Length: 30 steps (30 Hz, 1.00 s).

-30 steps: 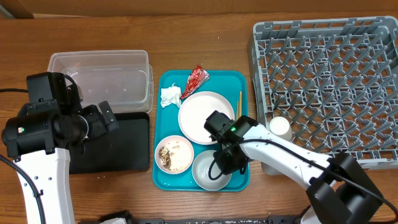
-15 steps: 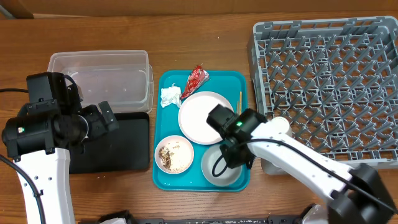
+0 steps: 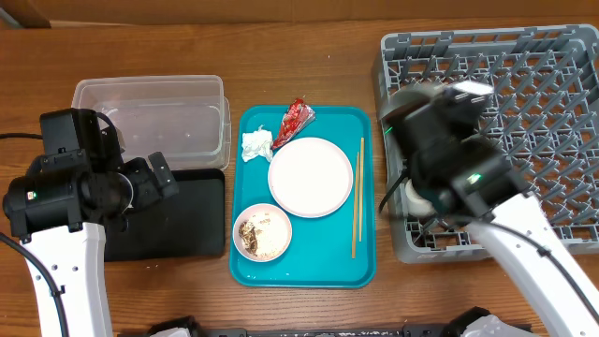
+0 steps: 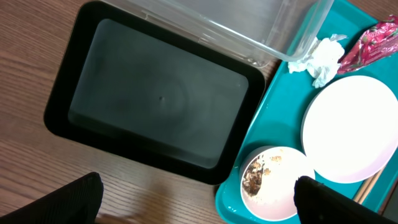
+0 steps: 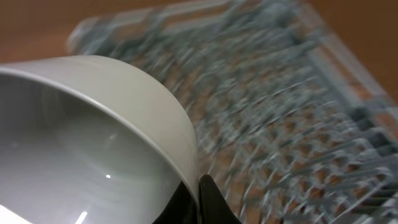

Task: Sort waste into correct bins and load items into the dishwasher
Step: 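Lift the white bowl with the right gripper and carry it to the rack, then set the bowl in the rack's upper right and open the gripper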

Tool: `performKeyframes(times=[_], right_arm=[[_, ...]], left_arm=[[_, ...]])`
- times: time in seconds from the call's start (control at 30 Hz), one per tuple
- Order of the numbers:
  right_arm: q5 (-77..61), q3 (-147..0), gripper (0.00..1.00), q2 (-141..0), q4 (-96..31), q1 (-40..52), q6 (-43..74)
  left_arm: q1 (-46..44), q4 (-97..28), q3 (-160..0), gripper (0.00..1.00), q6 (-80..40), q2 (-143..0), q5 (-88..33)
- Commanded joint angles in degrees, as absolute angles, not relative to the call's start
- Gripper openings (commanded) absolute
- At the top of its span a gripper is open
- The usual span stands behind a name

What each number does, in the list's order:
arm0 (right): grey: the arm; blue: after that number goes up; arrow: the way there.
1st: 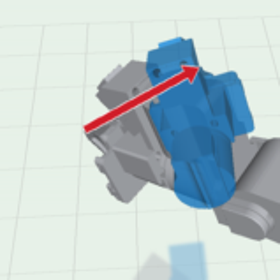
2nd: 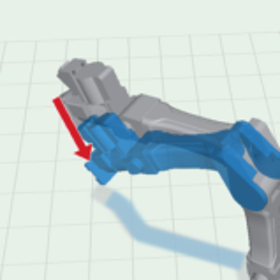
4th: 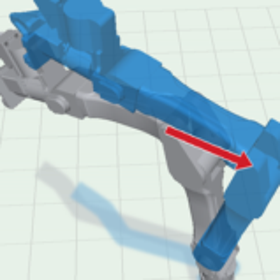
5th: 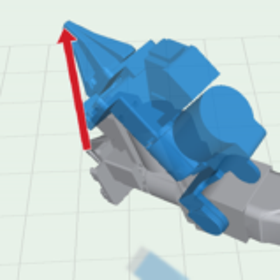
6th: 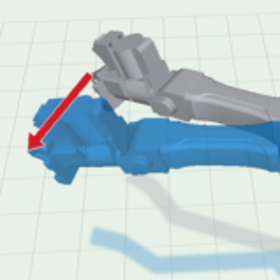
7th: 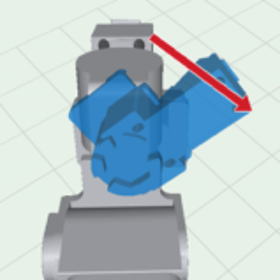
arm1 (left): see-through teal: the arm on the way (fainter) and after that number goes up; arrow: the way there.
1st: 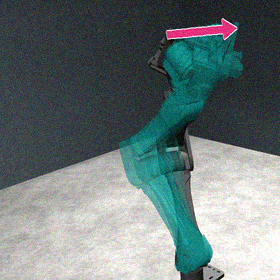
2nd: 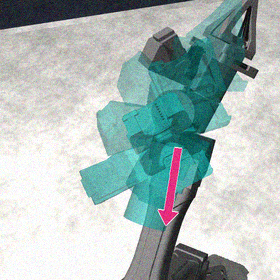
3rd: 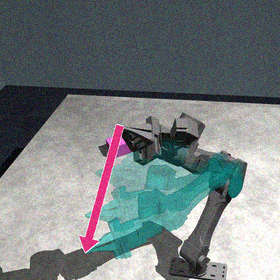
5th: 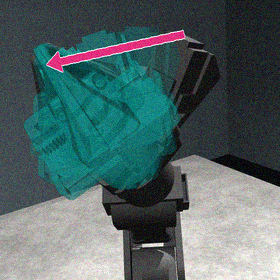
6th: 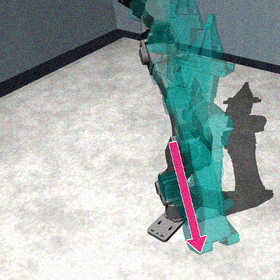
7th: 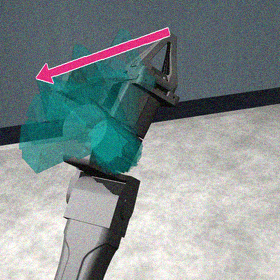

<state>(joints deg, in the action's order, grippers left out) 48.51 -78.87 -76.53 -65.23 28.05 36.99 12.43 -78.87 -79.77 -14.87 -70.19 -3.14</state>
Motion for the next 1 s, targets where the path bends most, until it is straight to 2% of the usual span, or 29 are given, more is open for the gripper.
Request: performKeyframes(times=[0.0,0.2,0.37,0.47,0.7,0.97], right_arm=[[60.3,-79.9,0.04,-77.5,-61.3,20.8,40.5],[59.0,-79.9,0.04,-83.8,-53.6,6.7,36.5],[55.2,-79.9,0.04,-90.9,-52.5,0.8,35.9],[55.5,-79.9,0.04,-94.8,-50.8,-0.8,35.2],[58.6,-79.9,0.04,-101.8,-41.3,-1.8,24.8],[63.8,-79.9,0.04,-104.2,-33.7,-1.8,16.3]], left_arm=[[12.7,-78.8,-80.5,1.0,-15.7,-70.2,-2.5],[12.7,-78.8,-80.5,1.0,-15.7,-70.2,-2.5],[12.7,-78.8,-80.5,1.0,-15.6,-70.2,-2.5],[12.7,-78.8,-80.5,1.0,-15.6,-70.2,-2.5],[12.7,-78.8,-80.5,1.0,-15.7,-70.2,-2.5],[12.7,-78.8,-80.5,1.0,-15.6,-70.2,-2.5]])
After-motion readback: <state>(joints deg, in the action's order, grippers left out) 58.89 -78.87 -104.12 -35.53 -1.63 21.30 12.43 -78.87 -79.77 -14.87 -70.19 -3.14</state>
